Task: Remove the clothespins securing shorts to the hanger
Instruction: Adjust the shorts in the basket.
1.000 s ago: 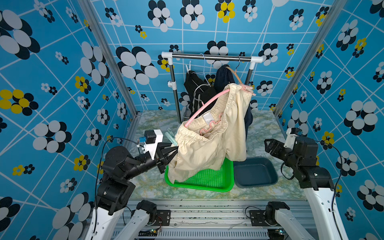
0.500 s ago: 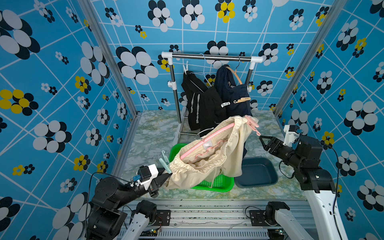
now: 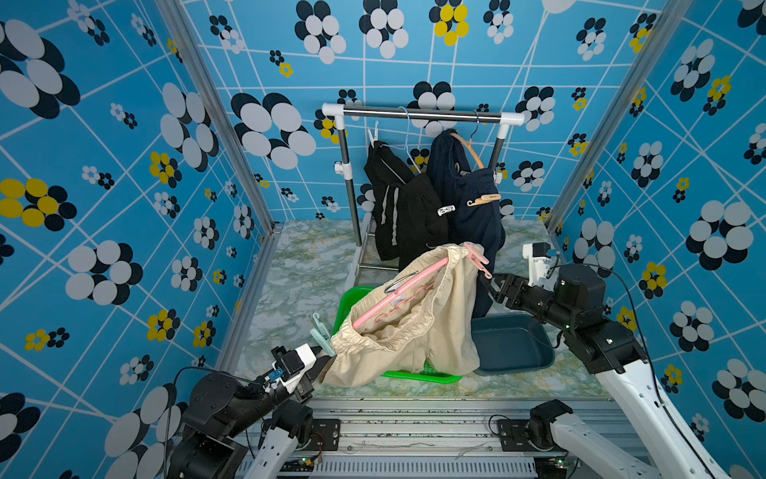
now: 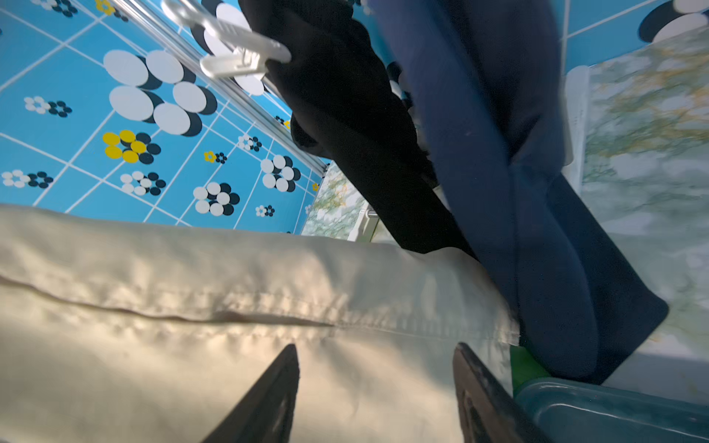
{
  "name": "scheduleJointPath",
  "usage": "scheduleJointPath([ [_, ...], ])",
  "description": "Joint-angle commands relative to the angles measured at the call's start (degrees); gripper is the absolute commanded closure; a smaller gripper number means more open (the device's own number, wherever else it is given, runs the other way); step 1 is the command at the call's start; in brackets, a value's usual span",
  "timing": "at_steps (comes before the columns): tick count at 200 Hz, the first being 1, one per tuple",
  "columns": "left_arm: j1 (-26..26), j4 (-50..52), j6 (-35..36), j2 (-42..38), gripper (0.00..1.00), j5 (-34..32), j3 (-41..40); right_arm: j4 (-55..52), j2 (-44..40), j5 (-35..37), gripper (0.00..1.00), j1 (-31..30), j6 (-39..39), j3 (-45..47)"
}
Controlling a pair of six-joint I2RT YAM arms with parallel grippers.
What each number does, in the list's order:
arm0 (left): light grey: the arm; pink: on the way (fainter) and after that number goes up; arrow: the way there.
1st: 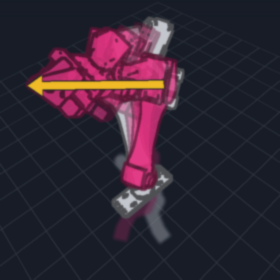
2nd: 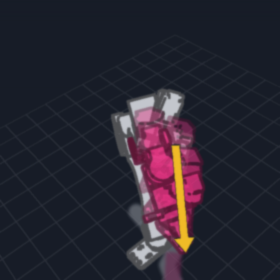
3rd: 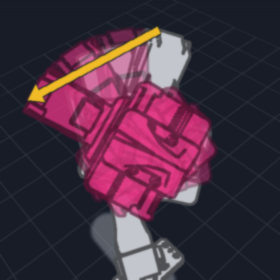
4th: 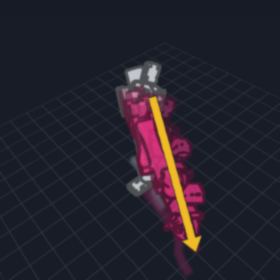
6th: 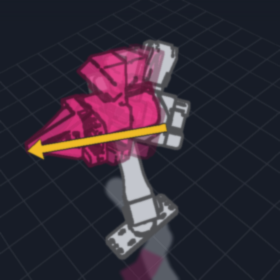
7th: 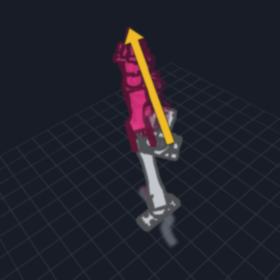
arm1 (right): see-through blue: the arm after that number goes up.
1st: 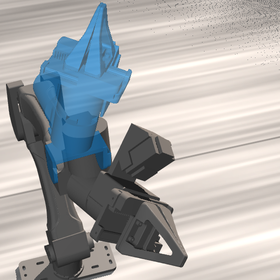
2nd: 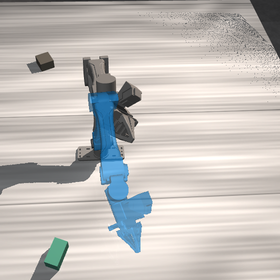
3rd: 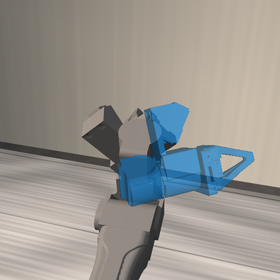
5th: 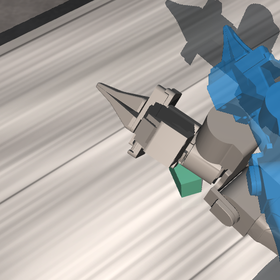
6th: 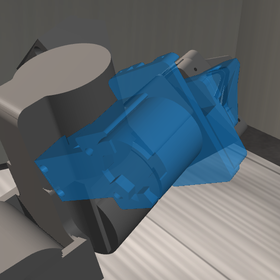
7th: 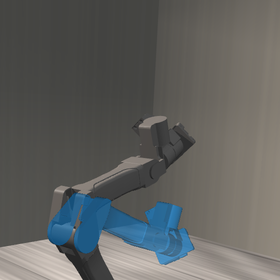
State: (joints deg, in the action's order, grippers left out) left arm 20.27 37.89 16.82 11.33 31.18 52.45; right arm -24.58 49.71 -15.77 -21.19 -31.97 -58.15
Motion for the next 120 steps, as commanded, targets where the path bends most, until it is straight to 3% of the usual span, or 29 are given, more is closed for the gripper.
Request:
scheduleJointPath([
  [1, 1.43, -2.48, 2.26, -1.38, 1.0, -2.72, 4.31, 4.48, 2.34, 4.65, 0.37, -3.63, 0.96, 0.82],
  [120, 7.23, 20.92, 9.1, -0.22, 1.0, -12.24, 18.69, 9.13, 13.03, 11.44, 0.43, -18.52, 1.9, 0.72],
])
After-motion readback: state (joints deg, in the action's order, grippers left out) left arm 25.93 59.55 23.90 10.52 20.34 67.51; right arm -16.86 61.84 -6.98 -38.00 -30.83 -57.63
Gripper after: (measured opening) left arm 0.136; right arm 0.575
